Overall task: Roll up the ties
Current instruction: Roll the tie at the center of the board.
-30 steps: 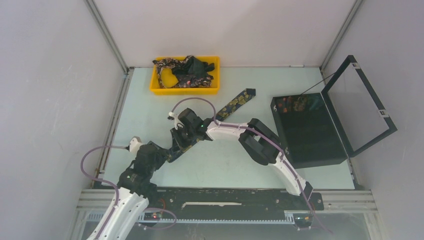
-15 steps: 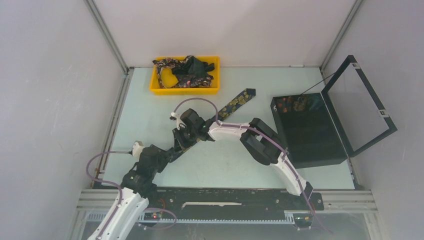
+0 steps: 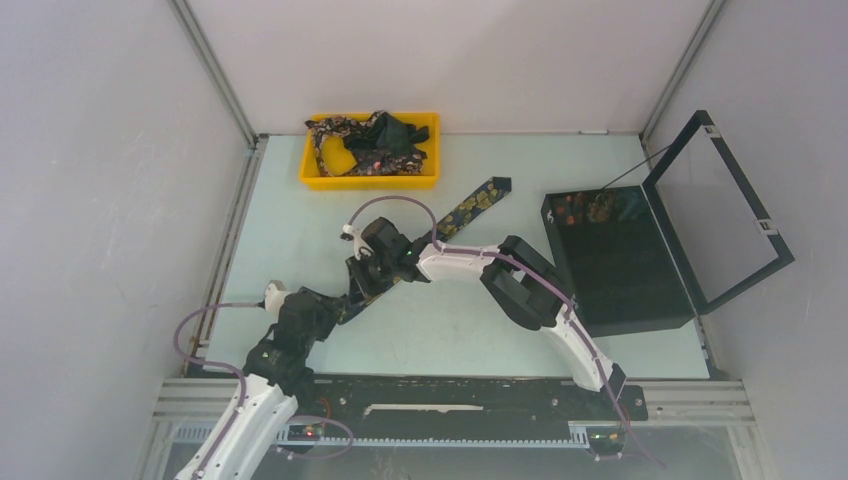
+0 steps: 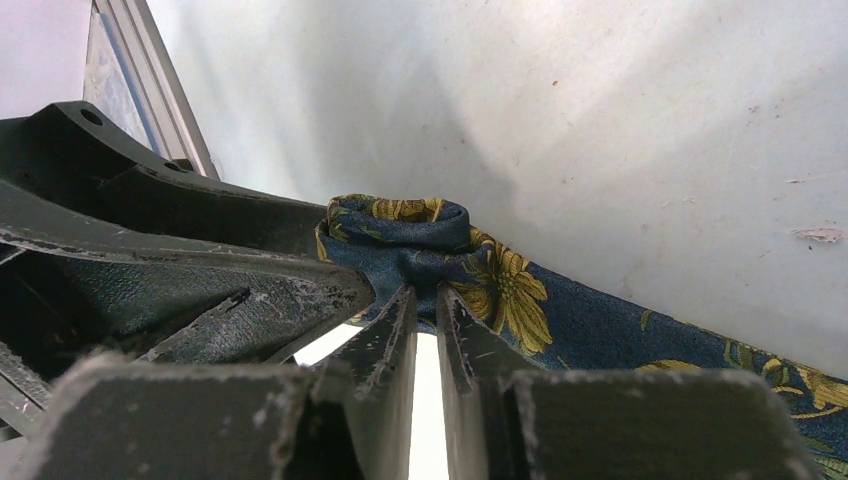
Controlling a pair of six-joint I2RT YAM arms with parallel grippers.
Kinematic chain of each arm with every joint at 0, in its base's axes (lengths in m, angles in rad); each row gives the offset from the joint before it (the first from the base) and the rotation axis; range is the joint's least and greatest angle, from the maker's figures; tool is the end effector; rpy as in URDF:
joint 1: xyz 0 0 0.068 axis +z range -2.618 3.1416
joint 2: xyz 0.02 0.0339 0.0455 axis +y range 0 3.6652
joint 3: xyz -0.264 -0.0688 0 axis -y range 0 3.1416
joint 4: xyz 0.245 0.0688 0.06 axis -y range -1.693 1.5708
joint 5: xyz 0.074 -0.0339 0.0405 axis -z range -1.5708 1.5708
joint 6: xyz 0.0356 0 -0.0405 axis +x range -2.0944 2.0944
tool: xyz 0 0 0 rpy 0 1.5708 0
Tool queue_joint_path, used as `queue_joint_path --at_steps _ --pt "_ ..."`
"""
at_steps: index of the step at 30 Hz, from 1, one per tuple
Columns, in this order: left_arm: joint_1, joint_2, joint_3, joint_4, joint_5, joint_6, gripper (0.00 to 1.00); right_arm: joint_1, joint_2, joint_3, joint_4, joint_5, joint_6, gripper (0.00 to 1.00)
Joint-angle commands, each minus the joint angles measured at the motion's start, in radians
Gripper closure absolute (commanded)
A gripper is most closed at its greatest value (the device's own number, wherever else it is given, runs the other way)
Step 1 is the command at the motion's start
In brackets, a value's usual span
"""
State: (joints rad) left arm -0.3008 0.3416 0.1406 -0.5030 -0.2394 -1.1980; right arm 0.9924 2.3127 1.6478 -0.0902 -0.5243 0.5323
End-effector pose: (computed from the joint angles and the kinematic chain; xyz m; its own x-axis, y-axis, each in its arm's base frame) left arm 0.1038 -0.0234 0.1415 -0.3325 -0.8442 -0.4206 -0.5338 0.5361 -0.6540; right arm 0.2609 0.4322 0.1323 -0.7919 -0.4092 -0.4533 -0.6061 0.4360 0.6652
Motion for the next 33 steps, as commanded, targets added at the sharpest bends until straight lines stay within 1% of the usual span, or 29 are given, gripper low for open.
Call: queue_joint_path --at_steps 1,16,21,23,24,25,28,29,33 --pt "0.009 0.017 -0.047 0.014 -0.023 -0.016 0.47 -0.004 -0.007 -0.026 -0.070 0.040 -0.015 0.83" --pt "0.019 0.146 -0.029 0.033 -0.054 0.013 0.49 -0.002 -0.003 -0.005 -0.081 0.041 -0.014 0.83" --pt "0.019 0.173 -0.030 0.065 -0.065 0.026 0.53 -0.002 -0.001 0.000 -0.083 0.038 -0.015 0.83" --pt "0.020 0.176 -0.035 0.088 -0.068 0.034 0.61 -0.002 -0.002 0.000 -0.084 0.039 -0.015 0.83" --pt "0.020 0.178 -0.037 0.098 -0.069 0.036 0.68 -0.003 -0.003 0.001 -0.084 0.038 -0.016 0.83" --pt "0.020 0.179 -0.041 0.111 -0.070 0.041 0.78 -0.004 -0.004 0.001 -0.085 0.038 -0.015 0.83" --pt "0.020 0.184 -0.036 0.126 -0.074 0.064 0.97 -0.004 -0.005 0.025 -0.100 0.035 -0.017 0.83" --pt "0.019 0.184 -0.031 0.122 -0.076 0.071 1.00 -0.006 -0.008 0.039 -0.109 0.035 -0.018 0.83" --pt "0.019 0.170 0.010 0.074 -0.100 0.103 1.00 -0.008 -0.032 0.096 -0.153 0.043 -0.033 0.82"
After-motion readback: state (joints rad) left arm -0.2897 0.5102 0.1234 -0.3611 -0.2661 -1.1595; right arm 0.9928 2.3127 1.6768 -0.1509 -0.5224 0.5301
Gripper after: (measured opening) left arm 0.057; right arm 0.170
